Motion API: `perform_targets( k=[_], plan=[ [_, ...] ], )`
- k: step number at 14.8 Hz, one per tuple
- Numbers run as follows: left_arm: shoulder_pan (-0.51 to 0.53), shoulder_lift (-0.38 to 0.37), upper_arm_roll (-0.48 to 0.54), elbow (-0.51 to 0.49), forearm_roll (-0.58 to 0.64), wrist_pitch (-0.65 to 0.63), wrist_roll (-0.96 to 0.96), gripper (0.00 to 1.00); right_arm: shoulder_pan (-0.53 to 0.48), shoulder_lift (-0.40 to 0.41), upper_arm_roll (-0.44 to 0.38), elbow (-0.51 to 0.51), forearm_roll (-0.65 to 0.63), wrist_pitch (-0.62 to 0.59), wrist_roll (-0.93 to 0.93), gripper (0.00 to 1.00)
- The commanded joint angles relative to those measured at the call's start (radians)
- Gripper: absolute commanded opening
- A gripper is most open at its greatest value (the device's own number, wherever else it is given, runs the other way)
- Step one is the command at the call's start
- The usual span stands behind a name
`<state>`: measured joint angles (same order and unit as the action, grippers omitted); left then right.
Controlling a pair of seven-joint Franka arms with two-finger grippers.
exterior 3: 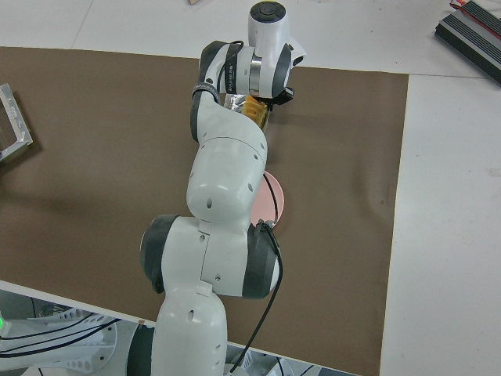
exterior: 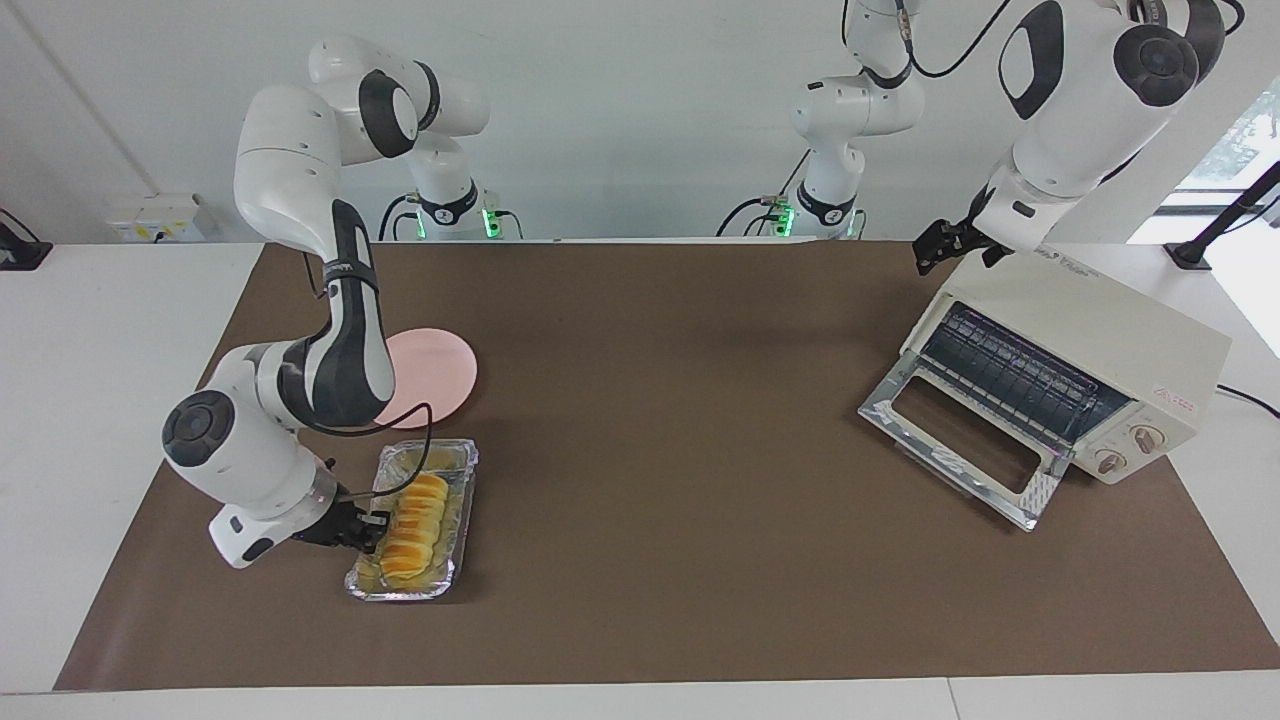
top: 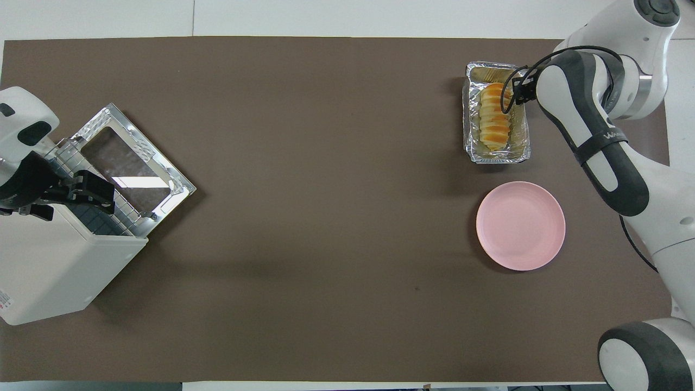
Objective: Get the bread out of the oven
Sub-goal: 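Release the tray and reach the right gripper into it for bread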
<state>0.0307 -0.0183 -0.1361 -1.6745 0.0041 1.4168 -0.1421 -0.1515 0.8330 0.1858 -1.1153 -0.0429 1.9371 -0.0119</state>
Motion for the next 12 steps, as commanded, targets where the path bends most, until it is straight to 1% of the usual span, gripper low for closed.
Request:
perform_targets(
  k=[1,2,7,8,9,10,12],
  plan=[
    [0.008,-0.012,-0.002,-0.001,-0.019,-0.001,0.007,1.0,0.0,0.041,-0.011,0.081,0.012,-0.062,-0.045,0.0],
    [0.008,-0.012,-0.002,-0.001,-0.019,-0.001,0.006,1.0,0.001,0.049,-0.009,0.101,0.012,-0.076,-0.046,0.0],
    [0.008,-0.012,-0.002,-0.001,-0.019,-0.001,0.007,1.0,0.021,0.043,-0.019,0.097,0.006,-0.066,-0.042,0.0],
    [0.008,-0.012,-0.002,-0.001,-0.019,-0.001,0.007,1.0,0.023,0.035,-0.019,0.094,0.005,-0.066,-0.042,0.78],
    [0.008,-0.012,-0.002,-0.001,-0.019,-0.001,0.007,1.0,0.024,0.023,-0.019,0.092,-0.002,-0.067,-0.04,1.0],
    [0.008,-0.012,-0.002,-0.001,-0.019,-0.001,0.007,1.0,0.027,0.0,-0.019,0.088,-0.009,-0.067,-0.039,1.0],
    [0.008,-0.012,-0.002,-0.001,-0.019,-0.001,0.007,1.0,0.029,-0.049,-0.019,0.031,-0.012,-0.078,-0.043,1.0]
  ],
)
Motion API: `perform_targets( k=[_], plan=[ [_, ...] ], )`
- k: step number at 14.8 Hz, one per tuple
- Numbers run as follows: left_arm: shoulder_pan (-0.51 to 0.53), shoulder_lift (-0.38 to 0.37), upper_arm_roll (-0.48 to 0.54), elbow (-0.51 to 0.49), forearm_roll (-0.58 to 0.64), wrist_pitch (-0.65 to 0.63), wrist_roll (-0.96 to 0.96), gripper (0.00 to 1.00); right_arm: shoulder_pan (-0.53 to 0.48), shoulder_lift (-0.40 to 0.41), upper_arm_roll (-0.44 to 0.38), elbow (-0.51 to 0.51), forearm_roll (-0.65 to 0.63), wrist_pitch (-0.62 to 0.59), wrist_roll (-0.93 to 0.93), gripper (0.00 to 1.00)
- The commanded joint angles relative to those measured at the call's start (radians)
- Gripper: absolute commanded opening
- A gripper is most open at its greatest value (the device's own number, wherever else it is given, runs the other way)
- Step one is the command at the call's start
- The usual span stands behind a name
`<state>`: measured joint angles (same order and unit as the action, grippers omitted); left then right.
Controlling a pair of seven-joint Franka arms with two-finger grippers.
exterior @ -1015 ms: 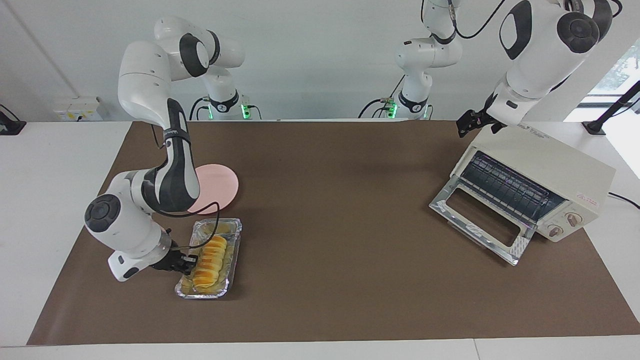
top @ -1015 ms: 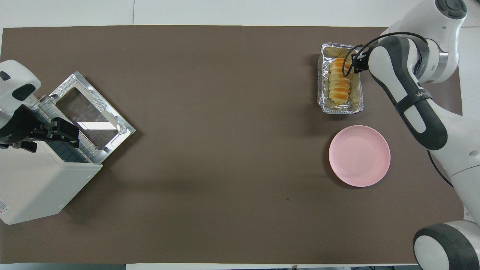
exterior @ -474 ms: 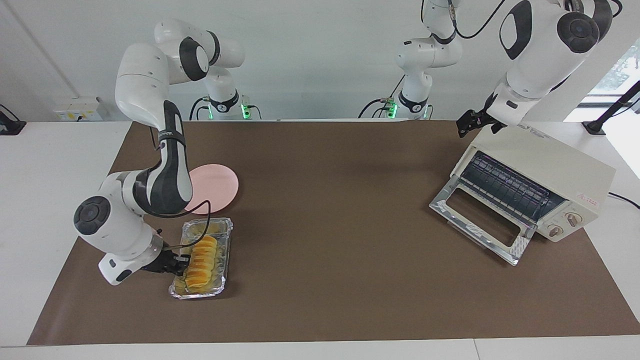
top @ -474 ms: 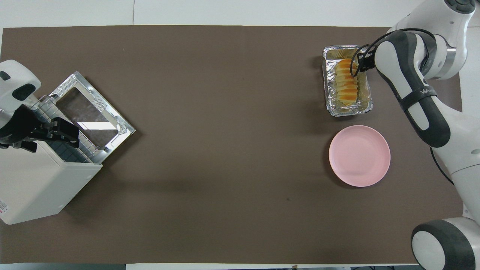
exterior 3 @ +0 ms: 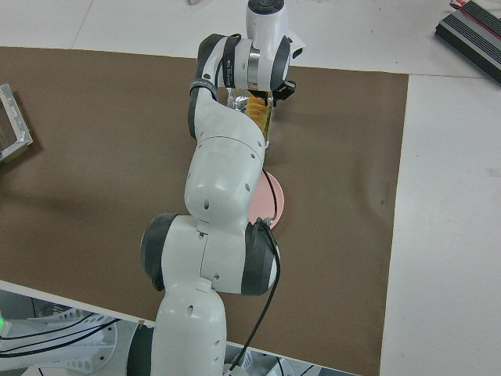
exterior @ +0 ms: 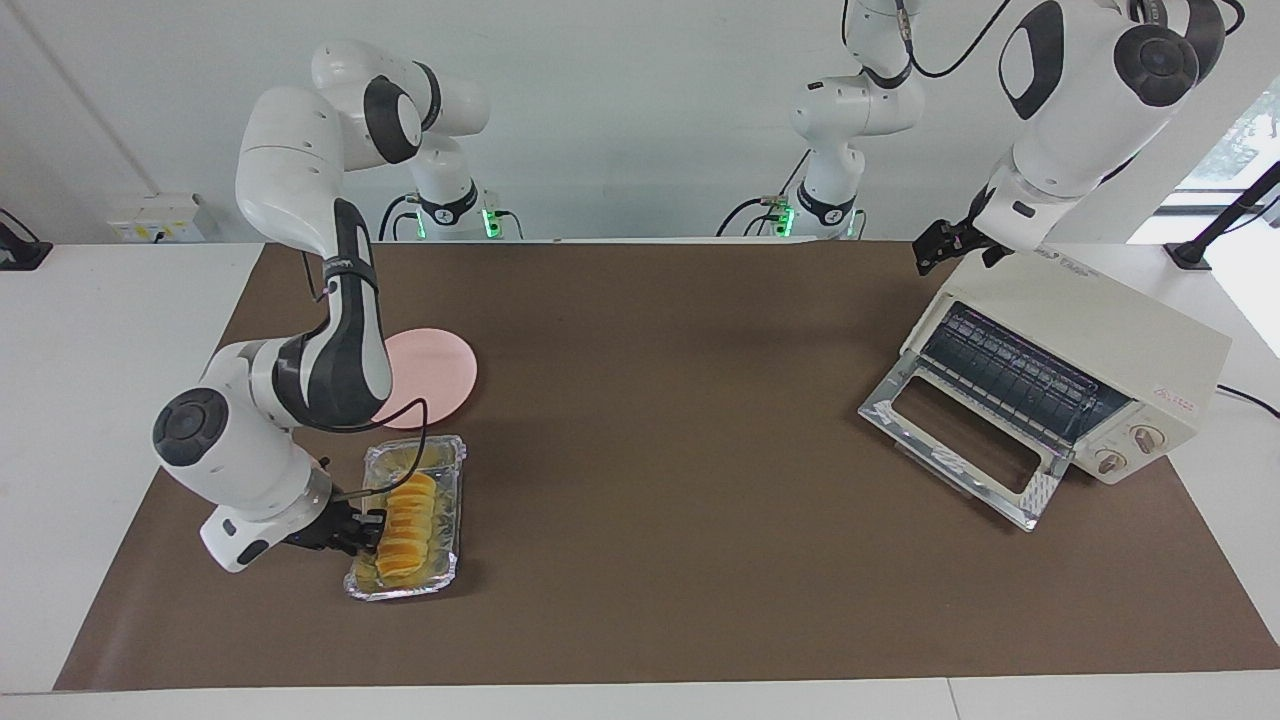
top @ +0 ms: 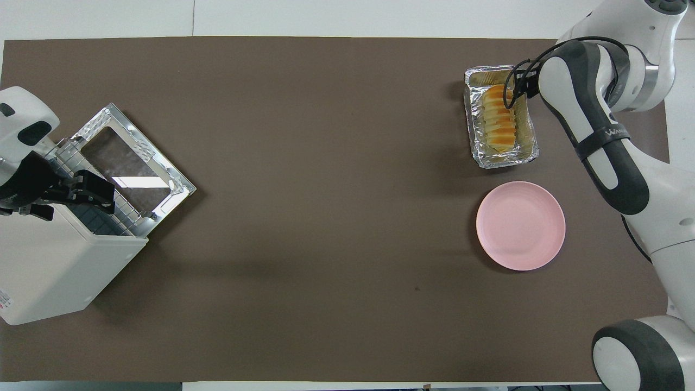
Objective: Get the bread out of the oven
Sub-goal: 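Release the tray and reach the right gripper into it for bread, then grasp the bread slices with the right gripper and lift them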
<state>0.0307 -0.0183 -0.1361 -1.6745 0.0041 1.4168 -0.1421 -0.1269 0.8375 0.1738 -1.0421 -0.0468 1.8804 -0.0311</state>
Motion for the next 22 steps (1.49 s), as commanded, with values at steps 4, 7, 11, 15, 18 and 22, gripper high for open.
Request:
perform_targets(
  k=[4,7,11,15,18,22],
  plan=[
    [0.008,-0.012,-0.002,-0.001,-0.019,-0.001,0.007,1.0,0.025,-0.084,-0.007,-0.076,-0.048,-0.02,-0.012,1.0],
    [0.008,-0.012,-0.002,-0.001,-0.019,-0.001,0.007,1.0,0.07,-0.096,-0.007,-0.139,-0.109,0.041,0.091,1.0],
    [0.008,-0.012,-0.002,-0.001,-0.019,-0.001,0.007,1.0,0.082,-0.123,-0.008,-0.237,-0.114,0.132,0.109,1.0],
    [0.008,-0.012,-0.002,-0.001,-0.019,-0.001,0.007,1.0,0.085,-0.132,-0.008,-0.295,-0.134,0.19,0.171,1.0],
    [0.008,-0.012,-0.002,-0.001,-0.019,-0.001,0.007,1.0,0.085,-0.149,-0.007,-0.343,-0.133,0.238,0.198,1.0],
    [0.008,-0.012,-0.002,-0.001,-0.019,-0.001,0.007,1.0,0.084,-0.149,-0.005,-0.342,-0.127,0.244,0.221,0.8]
  ],
)
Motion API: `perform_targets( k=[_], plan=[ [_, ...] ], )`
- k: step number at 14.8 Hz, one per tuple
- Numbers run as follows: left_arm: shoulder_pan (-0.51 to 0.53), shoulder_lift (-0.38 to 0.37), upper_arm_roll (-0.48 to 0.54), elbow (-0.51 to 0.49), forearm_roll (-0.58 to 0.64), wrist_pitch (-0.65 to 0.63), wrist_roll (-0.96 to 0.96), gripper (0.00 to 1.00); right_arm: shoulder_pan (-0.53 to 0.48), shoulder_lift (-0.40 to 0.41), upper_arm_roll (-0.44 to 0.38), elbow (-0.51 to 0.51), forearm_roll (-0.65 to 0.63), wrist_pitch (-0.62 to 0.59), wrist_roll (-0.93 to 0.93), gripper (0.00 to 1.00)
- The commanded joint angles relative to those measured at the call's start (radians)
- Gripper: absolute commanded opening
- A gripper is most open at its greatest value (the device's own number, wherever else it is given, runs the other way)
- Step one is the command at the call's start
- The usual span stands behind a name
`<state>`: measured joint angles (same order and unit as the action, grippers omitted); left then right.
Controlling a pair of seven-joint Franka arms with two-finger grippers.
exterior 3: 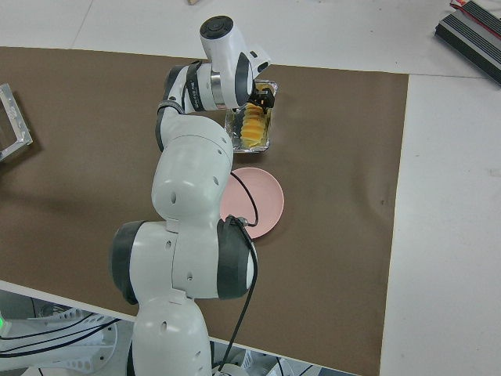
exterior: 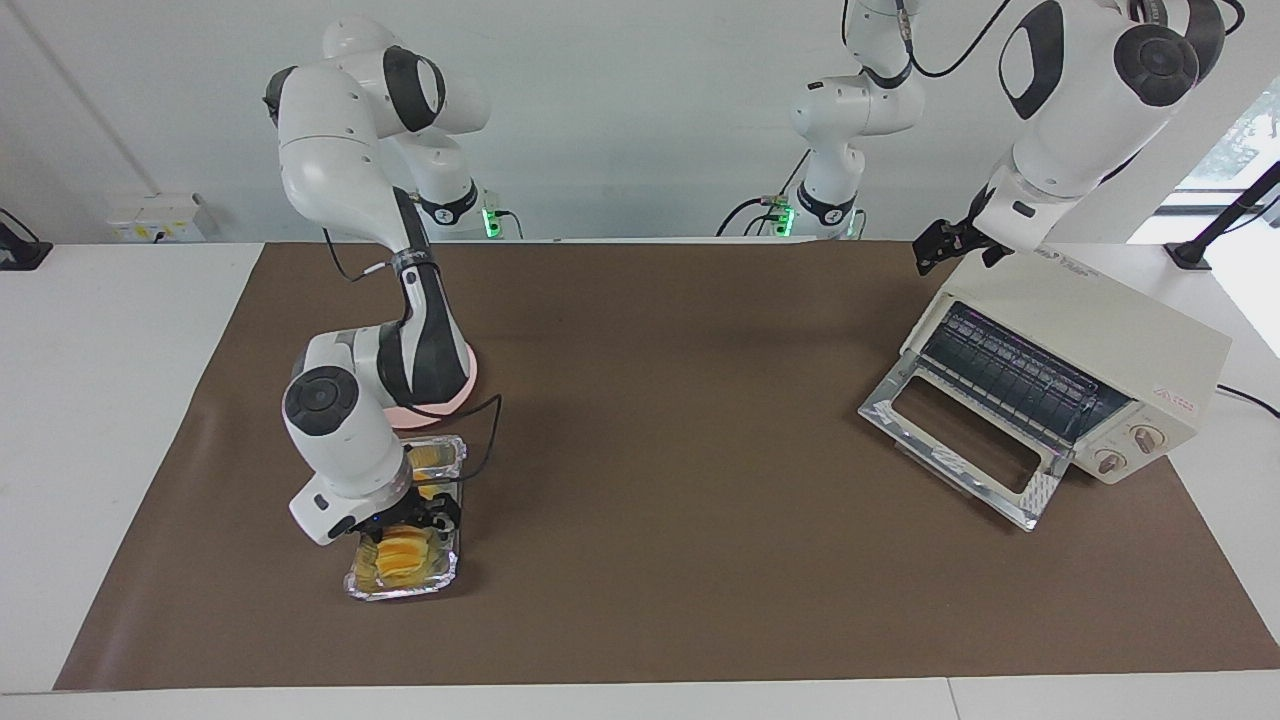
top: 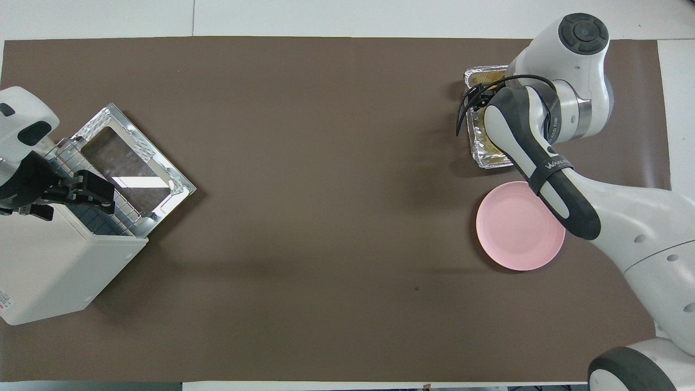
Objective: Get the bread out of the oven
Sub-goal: 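Grasp the bread slices with the right gripper and lift them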
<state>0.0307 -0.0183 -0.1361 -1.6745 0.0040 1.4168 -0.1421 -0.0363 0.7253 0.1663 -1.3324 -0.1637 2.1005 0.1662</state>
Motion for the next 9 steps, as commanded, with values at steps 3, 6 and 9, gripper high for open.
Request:
perform_targets(
  k=[3,6,9],
  plan=[
    [0.008,-0.012,-0.002,-0.001,-0.019,-0.001,0.007,1.0,-0.008,-0.037,0.004,-0.048,-0.003,0.018,0.024,0.0],
    [0.008,-0.012,-0.002,-0.001,-0.019,-0.001,0.007,1.0,-0.013,-0.037,0.004,-0.041,-0.003,0.012,0.015,0.0],
    [0.008,-0.012,-0.002,-0.001,-0.019,-0.001,0.007,1.0,-0.022,-0.043,0.005,-0.036,-0.003,-0.003,0.003,0.0]
  ],
)
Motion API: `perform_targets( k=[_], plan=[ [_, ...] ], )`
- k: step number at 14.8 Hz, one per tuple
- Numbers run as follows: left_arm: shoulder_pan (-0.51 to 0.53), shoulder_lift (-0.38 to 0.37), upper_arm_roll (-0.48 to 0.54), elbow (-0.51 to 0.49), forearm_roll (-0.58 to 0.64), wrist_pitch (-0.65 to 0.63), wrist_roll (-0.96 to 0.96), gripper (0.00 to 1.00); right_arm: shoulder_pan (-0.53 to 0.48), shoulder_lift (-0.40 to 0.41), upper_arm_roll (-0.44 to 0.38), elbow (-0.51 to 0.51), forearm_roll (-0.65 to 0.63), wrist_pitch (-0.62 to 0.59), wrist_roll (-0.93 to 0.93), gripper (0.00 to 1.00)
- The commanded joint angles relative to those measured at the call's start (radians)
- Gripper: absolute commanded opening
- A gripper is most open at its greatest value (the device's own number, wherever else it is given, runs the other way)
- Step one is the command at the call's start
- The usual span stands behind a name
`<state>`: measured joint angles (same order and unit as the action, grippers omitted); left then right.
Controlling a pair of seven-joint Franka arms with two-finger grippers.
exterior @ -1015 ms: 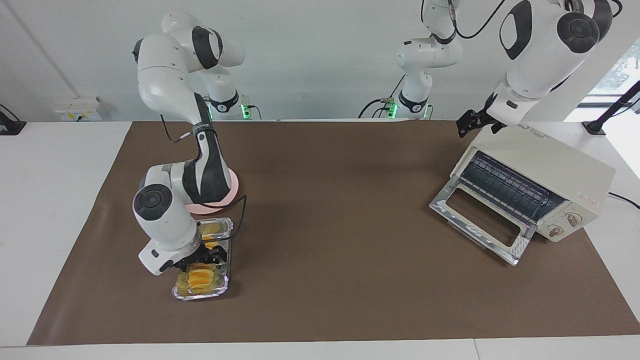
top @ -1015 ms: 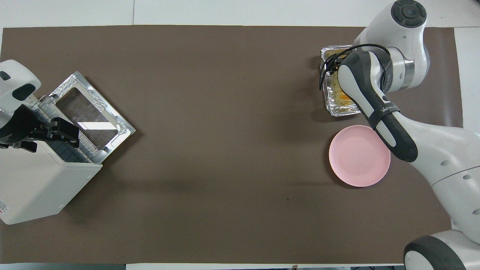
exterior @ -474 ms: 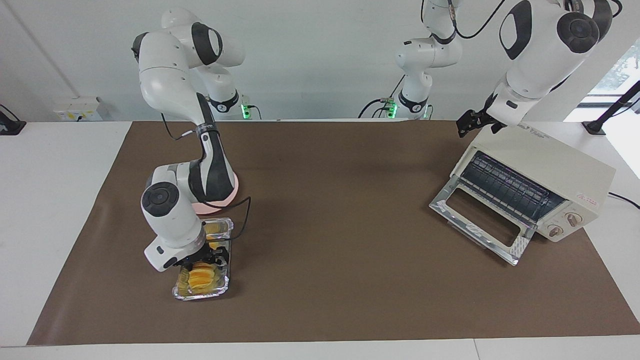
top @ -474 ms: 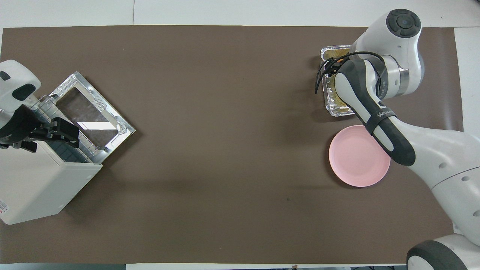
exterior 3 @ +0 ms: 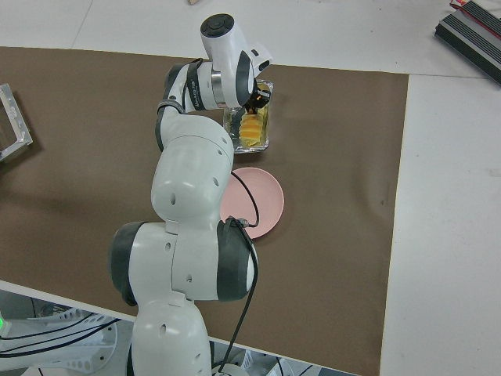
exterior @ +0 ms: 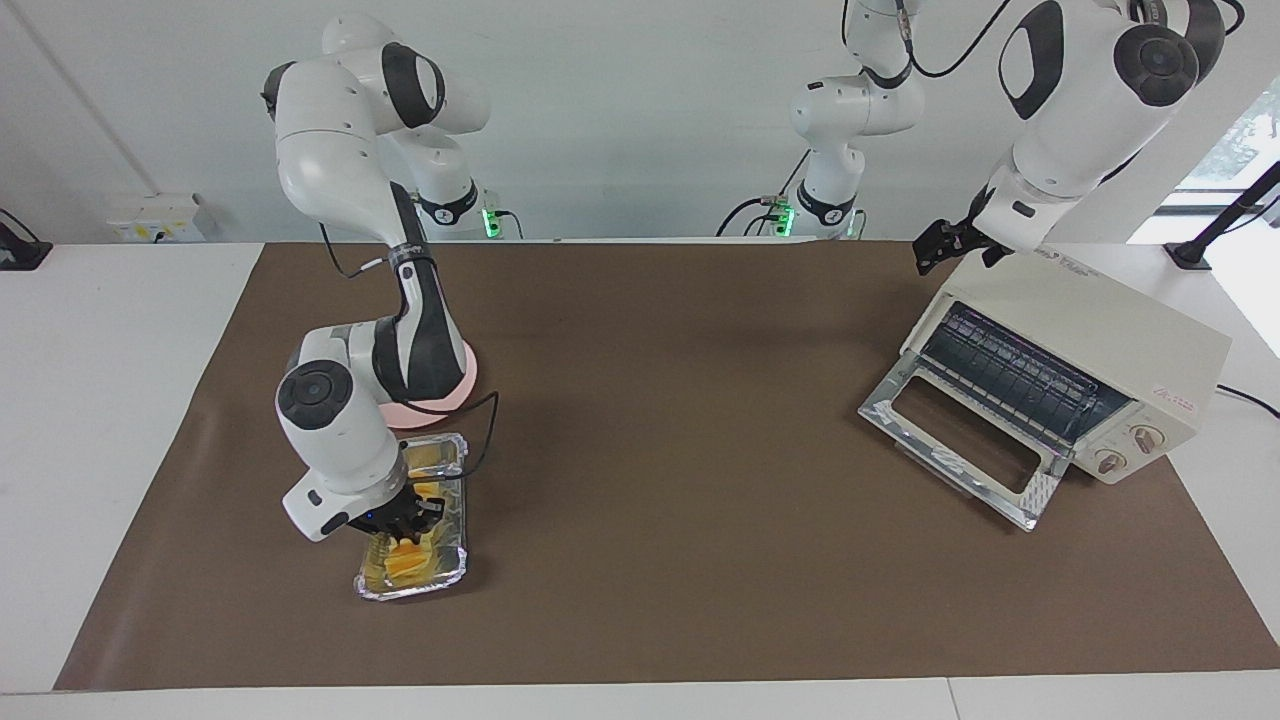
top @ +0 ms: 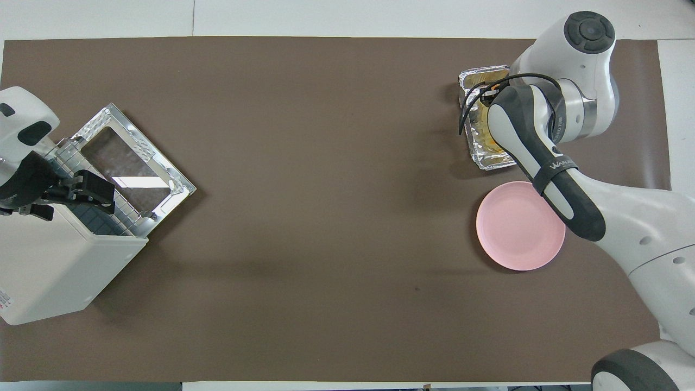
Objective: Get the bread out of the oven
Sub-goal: 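Grasp the bread slices with the right gripper and lift them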
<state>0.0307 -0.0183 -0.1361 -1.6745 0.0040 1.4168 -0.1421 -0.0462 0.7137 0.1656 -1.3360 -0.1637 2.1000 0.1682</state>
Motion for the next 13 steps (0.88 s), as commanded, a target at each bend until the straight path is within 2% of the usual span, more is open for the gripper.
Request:
perform_targets(
  k=[1,4,8,10,13],
  plan=[
    [0.008,-0.012,-0.002,-0.001,-0.019,-0.001,0.007,1.0,-0.014,-0.046,0.006,-0.031,-0.004,-0.023,-0.01,0.0],
    [0.008,-0.012,-0.002,-0.001,-0.019,-0.001,0.007,1.0,-0.014,-0.098,0.008,-0.023,0.004,-0.107,-0.041,0.0],
    [0.008,-0.012,-0.002,-0.001,-0.019,-0.001,0.007,1.0,-0.001,-0.229,0.009,-0.066,0.026,-0.234,-0.041,0.0],
    [0.008,-0.012,-0.002,-0.001,-0.019,-0.001,0.007,1.0,-0.009,-0.343,0.009,-0.185,0.084,-0.25,-0.039,0.0],
    [0.008,-0.012,-0.002,-0.001,-0.019,-0.001,0.007,1.0,-0.02,-0.56,0.008,-0.478,0.142,-0.152,-0.041,0.0]
  ],
)
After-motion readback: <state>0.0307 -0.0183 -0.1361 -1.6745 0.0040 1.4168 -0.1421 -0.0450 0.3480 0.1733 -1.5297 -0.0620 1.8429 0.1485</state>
